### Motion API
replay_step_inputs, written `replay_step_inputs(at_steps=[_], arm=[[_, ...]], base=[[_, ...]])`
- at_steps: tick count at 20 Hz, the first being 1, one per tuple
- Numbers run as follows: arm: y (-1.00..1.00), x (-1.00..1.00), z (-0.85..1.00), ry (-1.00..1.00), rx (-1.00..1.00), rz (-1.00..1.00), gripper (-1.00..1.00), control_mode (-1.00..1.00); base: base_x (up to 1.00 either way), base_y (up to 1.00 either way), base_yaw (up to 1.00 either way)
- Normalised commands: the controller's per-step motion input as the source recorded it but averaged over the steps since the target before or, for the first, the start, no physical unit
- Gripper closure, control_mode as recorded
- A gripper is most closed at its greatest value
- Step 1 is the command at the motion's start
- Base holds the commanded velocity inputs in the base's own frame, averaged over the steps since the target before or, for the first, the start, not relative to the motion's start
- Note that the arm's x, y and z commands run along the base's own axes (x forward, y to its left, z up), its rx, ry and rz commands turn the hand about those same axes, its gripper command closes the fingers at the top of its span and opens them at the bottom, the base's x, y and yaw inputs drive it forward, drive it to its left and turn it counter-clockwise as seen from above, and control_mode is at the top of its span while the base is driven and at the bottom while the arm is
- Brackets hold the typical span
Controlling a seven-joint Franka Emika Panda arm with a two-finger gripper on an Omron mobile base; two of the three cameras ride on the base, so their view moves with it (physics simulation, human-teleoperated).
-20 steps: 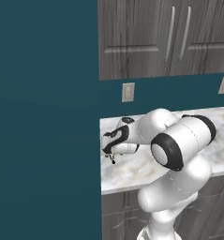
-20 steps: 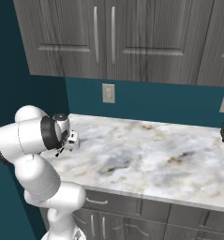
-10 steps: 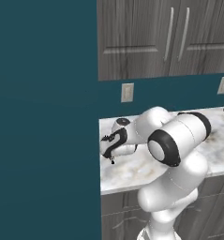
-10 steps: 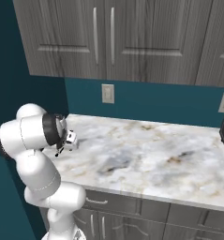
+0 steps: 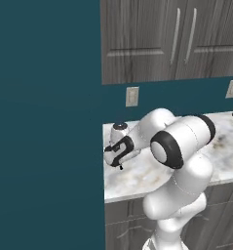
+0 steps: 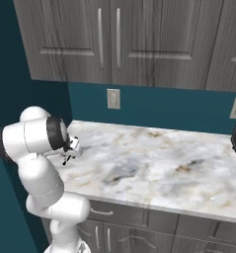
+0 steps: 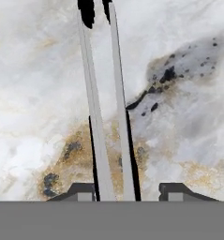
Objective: Pick up the tongs from the counter and place them near the plate next to the oven.
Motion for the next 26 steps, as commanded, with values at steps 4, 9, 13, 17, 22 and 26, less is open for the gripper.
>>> replay_step_inputs(at_steps=[4, 9, 13, 17, 22, 26], arm=[[-0.80, -0.07, -0.02, 0.00, 0.07, -0.03, 1.00, -1.00], [-0.98, -0.40, 0.39, -0.09, 0.22, 0.00, 1.00, -1.00], [-0.82, -0.93, 0.99, -0.21, 0.11, 0.15, 1.00, -1.00], [-0.45, -1.00, 1.00, -0.19, 0.01, 0.13, 1.00, -1.00], [-0.37, -1.00, 0.99, -0.10, 0.00, 0.03, 1.00, -1.00], [-0.03, -0.73, 0.47, 0.00, -0.05, 0.00, 1.00, -1.00]], base=[[0.00, 0.00, 0.00], [0.00, 0.00, 0.00], [0.00, 0.00, 0.00], [0.00, 0.00, 0.00], [0.00, 0.00, 0.00], [0.00, 0.00, 0.00]])
